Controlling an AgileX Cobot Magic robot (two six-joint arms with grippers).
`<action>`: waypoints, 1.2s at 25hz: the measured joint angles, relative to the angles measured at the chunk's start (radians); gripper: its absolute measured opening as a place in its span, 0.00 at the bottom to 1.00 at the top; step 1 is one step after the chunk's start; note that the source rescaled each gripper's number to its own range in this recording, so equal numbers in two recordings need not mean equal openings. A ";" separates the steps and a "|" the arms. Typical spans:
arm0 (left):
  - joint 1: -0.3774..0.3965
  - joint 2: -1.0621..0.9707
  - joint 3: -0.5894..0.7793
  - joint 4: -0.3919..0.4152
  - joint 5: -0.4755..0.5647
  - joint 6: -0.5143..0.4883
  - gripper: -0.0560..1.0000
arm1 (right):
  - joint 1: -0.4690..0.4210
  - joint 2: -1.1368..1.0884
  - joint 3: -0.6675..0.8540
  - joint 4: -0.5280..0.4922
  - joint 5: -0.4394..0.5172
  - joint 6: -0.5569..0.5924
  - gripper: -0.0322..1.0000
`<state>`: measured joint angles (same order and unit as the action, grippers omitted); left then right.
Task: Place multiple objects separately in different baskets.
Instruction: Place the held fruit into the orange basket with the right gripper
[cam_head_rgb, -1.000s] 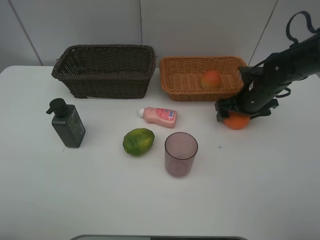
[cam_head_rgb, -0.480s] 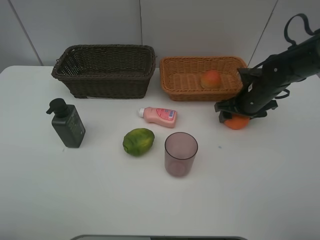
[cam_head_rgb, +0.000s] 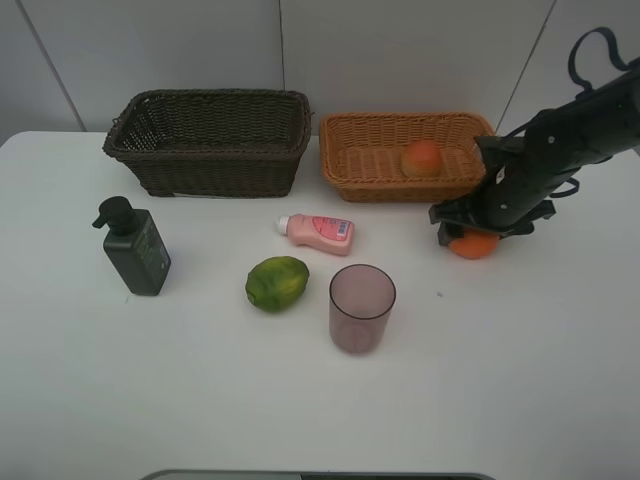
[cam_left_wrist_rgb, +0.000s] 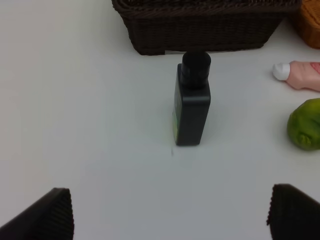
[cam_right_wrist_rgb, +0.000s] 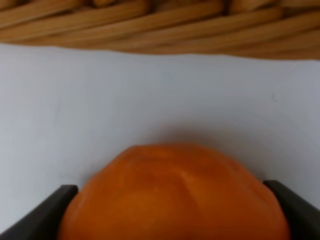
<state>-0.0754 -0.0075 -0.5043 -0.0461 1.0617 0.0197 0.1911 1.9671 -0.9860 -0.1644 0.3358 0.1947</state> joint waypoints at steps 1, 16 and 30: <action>0.000 0.000 0.000 0.000 0.000 0.000 1.00 | 0.000 0.000 0.000 0.000 0.000 0.000 0.79; 0.000 0.000 0.000 0.000 0.000 0.000 1.00 | 0.000 -0.195 -0.002 0.013 0.215 0.000 0.79; 0.000 0.000 0.000 0.000 0.000 0.000 1.00 | 0.000 -0.240 -0.310 0.030 0.634 0.000 0.79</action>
<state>-0.0754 -0.0075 -0.5043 -0.0461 1.0617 0.0197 0.1911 1.7273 -1.2961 -0.1348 0.9695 0.1947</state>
